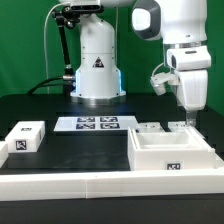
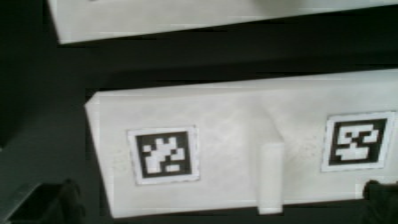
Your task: Assemble cabinet
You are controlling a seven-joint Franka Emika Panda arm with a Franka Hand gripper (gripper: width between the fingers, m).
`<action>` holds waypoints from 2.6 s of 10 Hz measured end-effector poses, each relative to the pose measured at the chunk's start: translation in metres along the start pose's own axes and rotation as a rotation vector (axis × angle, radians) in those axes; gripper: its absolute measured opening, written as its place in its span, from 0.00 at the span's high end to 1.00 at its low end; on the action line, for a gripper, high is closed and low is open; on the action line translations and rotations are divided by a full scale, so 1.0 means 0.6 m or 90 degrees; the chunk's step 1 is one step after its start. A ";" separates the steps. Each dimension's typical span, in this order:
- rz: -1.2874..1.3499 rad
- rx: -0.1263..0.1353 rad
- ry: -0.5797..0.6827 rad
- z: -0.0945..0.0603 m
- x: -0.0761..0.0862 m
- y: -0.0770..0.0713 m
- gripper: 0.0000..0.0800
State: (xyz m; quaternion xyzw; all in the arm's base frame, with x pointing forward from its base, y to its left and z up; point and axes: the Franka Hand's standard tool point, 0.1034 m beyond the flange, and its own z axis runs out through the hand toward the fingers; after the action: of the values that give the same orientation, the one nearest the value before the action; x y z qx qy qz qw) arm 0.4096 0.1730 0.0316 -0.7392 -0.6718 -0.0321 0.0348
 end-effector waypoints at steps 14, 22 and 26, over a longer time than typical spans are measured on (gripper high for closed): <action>0.006 0.018 0.005 0.031 -0.003 -0.016 0.91; -0.003 0.005 -0.041 -0.061 -0.037 0.017 0.91; 0.003 0.007 -0.045 -0.065 -0.080 0.015 0.91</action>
Offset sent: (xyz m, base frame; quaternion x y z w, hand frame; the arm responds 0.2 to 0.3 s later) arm 0.0039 0.0005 -0.0047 -0.0044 0.0015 -0.0096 0.9999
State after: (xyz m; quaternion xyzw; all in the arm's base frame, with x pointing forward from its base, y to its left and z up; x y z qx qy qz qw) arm 0.4141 0.1209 0.0656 -0.7415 -0.6708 -0.0021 0.0149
